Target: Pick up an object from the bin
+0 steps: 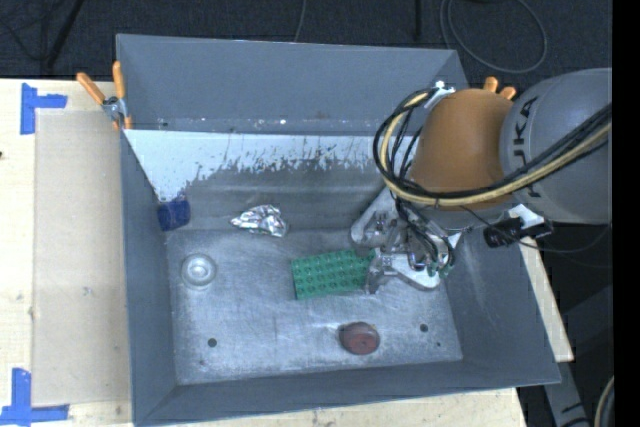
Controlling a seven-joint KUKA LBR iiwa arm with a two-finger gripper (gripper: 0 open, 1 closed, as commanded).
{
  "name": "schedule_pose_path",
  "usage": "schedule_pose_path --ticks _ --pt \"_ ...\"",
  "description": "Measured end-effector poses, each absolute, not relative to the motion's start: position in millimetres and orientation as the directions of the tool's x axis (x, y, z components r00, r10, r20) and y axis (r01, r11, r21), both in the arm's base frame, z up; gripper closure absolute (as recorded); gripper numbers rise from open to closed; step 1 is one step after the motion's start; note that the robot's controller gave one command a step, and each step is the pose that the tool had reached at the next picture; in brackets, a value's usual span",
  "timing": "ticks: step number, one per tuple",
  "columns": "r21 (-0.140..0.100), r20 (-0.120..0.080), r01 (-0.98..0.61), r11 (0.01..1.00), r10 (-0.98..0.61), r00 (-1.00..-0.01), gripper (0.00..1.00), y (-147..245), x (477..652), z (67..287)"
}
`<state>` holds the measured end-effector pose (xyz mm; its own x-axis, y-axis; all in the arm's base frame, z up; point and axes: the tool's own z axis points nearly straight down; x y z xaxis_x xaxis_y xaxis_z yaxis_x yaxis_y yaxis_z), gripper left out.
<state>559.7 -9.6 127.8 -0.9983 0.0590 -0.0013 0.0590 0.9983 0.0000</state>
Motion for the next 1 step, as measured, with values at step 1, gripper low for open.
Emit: schedule_pose_path --ticks 1 --pt "0.000 -0.001 0.057 0.998 0.057 -0.998 1.00 -9.3 560.1 135.1"
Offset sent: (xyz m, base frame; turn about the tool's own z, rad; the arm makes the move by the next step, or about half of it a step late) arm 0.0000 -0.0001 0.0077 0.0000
